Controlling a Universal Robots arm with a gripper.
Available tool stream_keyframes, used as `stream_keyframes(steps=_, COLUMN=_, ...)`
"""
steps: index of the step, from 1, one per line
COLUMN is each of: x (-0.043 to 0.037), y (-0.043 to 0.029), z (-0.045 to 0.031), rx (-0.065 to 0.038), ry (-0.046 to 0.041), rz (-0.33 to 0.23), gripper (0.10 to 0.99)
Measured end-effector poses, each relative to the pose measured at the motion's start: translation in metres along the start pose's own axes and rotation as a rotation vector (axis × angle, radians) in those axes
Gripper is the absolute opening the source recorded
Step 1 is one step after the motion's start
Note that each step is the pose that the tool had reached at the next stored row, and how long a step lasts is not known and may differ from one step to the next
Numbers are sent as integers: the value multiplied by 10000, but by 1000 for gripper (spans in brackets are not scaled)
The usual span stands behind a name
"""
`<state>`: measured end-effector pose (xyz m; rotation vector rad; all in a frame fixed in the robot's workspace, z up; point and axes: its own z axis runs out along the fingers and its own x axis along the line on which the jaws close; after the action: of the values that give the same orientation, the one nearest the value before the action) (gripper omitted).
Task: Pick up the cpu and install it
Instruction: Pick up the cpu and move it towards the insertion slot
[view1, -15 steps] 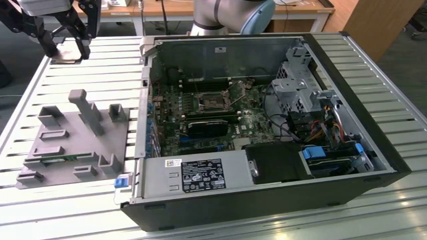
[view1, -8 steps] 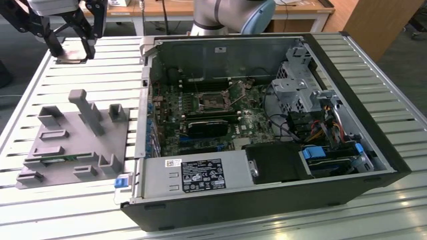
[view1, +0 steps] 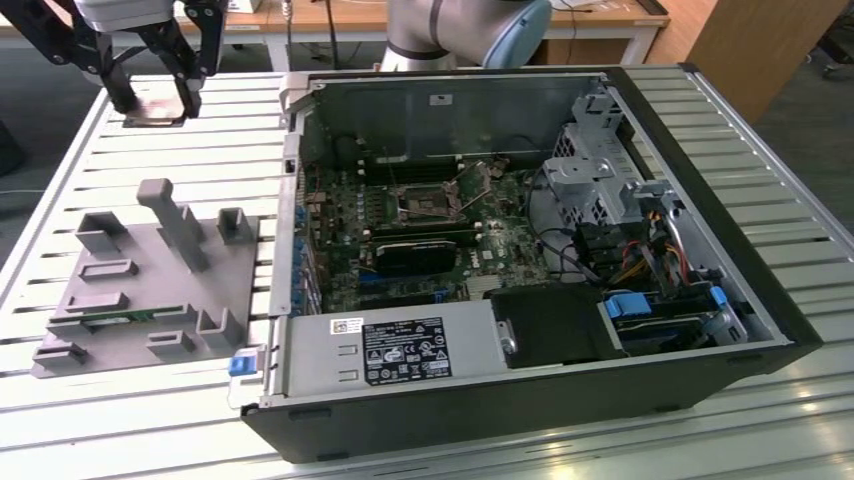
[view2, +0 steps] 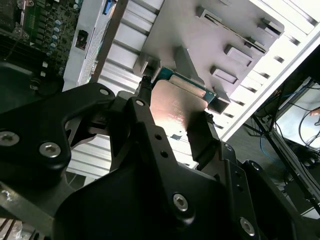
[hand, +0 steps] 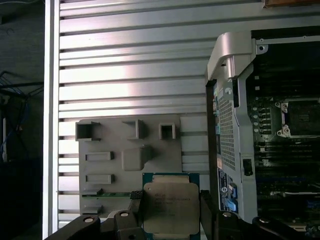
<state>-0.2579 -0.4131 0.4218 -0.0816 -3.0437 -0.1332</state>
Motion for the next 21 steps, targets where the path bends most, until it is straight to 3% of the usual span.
stream_keyframes(steps=21, x=-221, y=13, z=-20, rx=2, ry=46, rz=4, gripper=541)
